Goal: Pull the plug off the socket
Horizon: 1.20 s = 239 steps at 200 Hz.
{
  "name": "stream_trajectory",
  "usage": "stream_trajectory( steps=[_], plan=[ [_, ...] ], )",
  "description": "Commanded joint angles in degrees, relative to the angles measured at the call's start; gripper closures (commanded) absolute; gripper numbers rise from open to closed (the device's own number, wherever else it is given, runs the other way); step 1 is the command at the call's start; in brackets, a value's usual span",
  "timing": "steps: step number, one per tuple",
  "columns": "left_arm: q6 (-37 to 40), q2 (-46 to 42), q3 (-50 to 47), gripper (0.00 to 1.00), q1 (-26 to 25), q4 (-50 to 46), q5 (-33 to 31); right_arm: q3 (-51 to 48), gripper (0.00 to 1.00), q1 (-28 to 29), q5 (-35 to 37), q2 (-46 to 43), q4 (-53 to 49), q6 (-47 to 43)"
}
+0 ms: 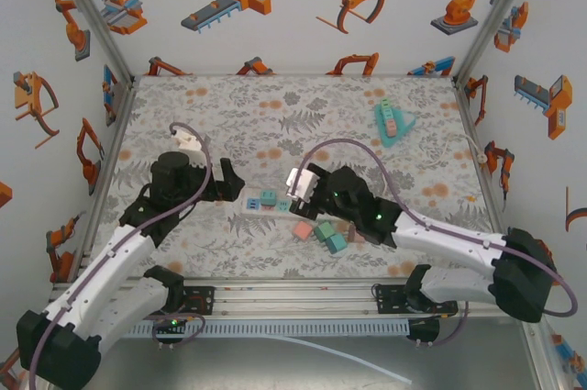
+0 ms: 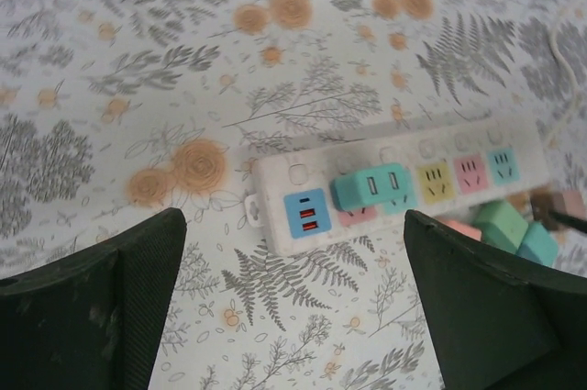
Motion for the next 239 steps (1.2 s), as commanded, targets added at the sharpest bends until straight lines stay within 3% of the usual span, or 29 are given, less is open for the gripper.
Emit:
stream_trajectory(
  steps=[1, 22, 58, 92, 137, 163, 239],
  plan=[
    [-11.7, 3.1, 1.5, 0.07, 2.4, -5.0, -6.8, 10.7, 0.34, -1.1, -7.9, 6.4, -8.7, -1.6],
    [-16.4, 6.6, 1.7, 0.1, 5.1, -5.9, -5.8, 19.7, 0.33, -1.4, -9.3, 13.8, -16.1, 4.2],
    [-20.0, 13.0, 2.0, 0.12, 7.2, -1.5, 1.7, 30.9, 0.33, -2.1, -13.4, 24.6, -23.8, 9.5],
    [-21.7, 19.5, 3.6, 0.15, 7.3, -2.8, 2.4, 36.1, 0.34, -2.6, -13.5, 32.4, -25.2, 10.4],
    [-21.2, 24.3, 3.2, 0.2, 7.2, -2.4, 6.5, 36.6, 0.38, -2.7, -13.5, 37.8, -24.0, 10.0],
    [-21.0, 25.9, 2.8, 0.28, 6.6, -1.7, 9.8, 35.2, 0.41, -2.7, -13.6, 38.6, -22.6, 9.1],
    [-20.5, 32.1, 4.4, 0.33, 0.4, -5.4, 5.9, 31.6, 0.57, -2.7, -19.8, 37.1, -20.6, 2.7]
  ],
)
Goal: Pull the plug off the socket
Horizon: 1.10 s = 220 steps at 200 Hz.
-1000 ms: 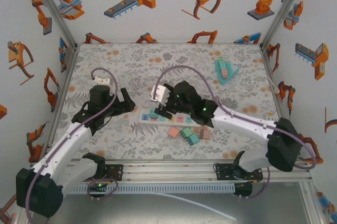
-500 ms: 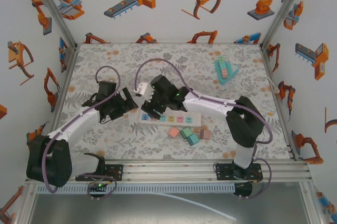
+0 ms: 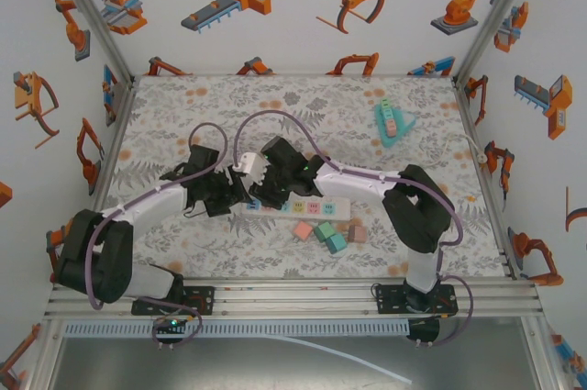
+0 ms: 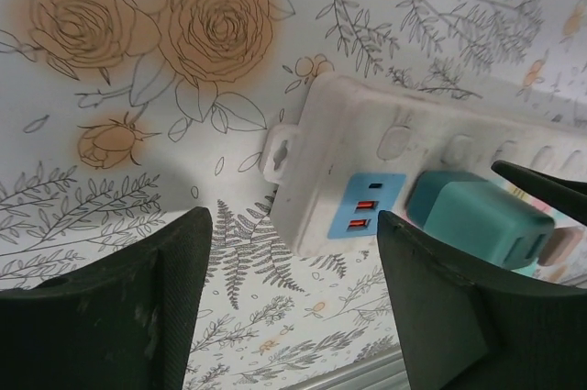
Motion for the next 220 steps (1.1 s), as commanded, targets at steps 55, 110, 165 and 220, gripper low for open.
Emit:
stream_trajectory(
  steps=[55, 110, 165, 220],
  plan=[
    [-1.9, 1.6, 1.5, 0.39, -3.7, -7.0, -5.8, -3.8, 0.64, -0.3, -9.9, -2.6, 3.6, -5.9],
    [-4.5, -0.4, -0.1, 0.42, -5.6, -9.3, -8.6, -4.7, 0.7, -0.3, -12.2, -4.0, 5.8, -7.0],
    [-6.3, 0.7, -1.6, 0.42, -6.8, -9.6, -11.6, -4.4, 0.77, -0.2, -13.0, -5.6, 7.1, -6.3],
    [-5.7, 1.8, -1.4, 0.42, -6.9, -9.6, -12.6, -5.3, 0.79, -0.3, -13.4, -8.5, 9.8, -5.4]
  ],
)
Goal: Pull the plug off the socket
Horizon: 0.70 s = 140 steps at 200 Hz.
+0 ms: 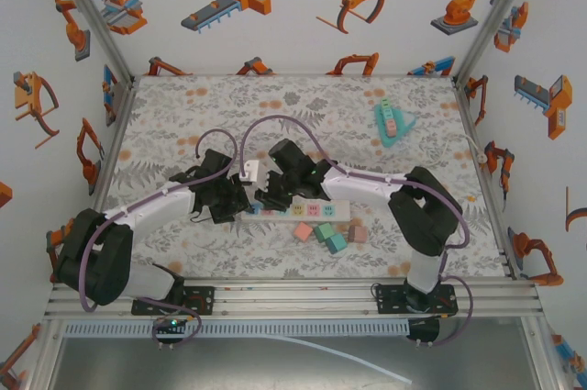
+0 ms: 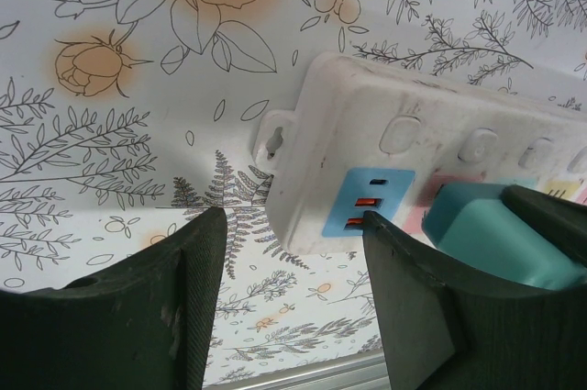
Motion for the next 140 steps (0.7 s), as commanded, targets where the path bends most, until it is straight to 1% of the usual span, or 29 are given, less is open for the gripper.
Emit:
stream_trajectory(
  steps=[1, 46, 77, 105, 140],
  plan=[
    [0.0, 2.6, -2.3, 0.42, -0.4, -3.9, -5.2, -0.4, 0.79, 0.6, -4.7, -5.0, 4.9, 1.2],
    [0.1, 1.2, -1.9, 0.42, -0.4, -4.4, -5.4, -1.8, 0.79, 0.6, -3.9, -7.8, 6.3, 2.3],
    [1.6, -3.0, -0.8, 0.39, -0.4, -5.0, -4.3, -4.2, 0.79, 0.5, -1.7, -13.0, 9.8, 7.2],
    [5.5, -9.5, 0.4, 0.37, -0.5, -3.7, -1.2, -7.7, 0.79, 0.6, 2.5, -19.9, 13.1, 15.4],
    [13.4, -19.1, 2.8, 0.36, -0.6, -1.9, 3.9, -13.0, 0.79, 0.4, 9.4, -30.4, 14.1, 29.9]
  ],
)
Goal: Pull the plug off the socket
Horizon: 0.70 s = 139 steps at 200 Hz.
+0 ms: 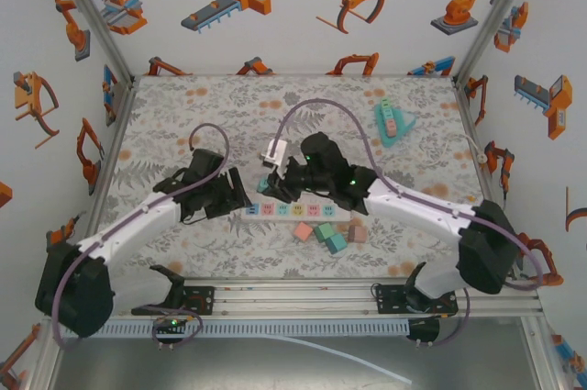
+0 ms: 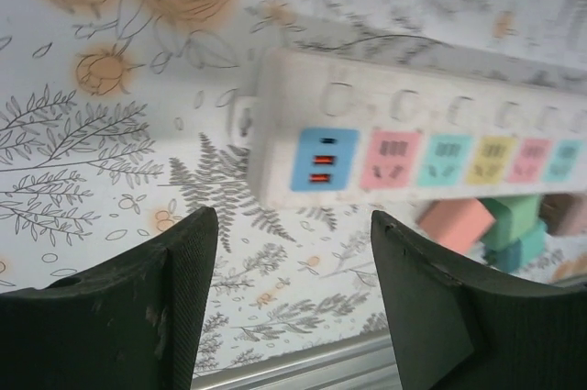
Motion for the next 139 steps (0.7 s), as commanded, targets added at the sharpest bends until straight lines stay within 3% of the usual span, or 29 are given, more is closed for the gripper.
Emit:
stream_trajectory(
  steps=[1, 28, 74, 112, 139],
  plan=[
    [7.7, -5.9, 2.5, 0.36, -0.2, 0.5, 4.6, -2.7, 0.79, 0.0, 6.2, -7.0, 3.6, 13.7],
    [15.3, -13.7, 2.9, 0.36, -0.3, 4.2, 14.3, -8.0, 0.79, -0.2, 10.1, -15.8, 1.8, 25.6],
    [28.1, -22.6, 3.7, 0.28, -0.8, 6.2, 30.2, -14.9, 0.79, -0.2, 10.0, -26.0, -6.9, 42.1],
    [38.3, -26.3, 4.2, 0.14, -3.3, 4.4, 36.2, -22.0, 0.8, -0.2, 11.1, -28.1, -11.9, 54.9],
    [46.6, -26.1, 5.5, 0.04, -7.0, -0.3, 40.2, -26.5, 0.8, -0.2, 8.7, -25.3, -10.5, 58.8]
  ],
)
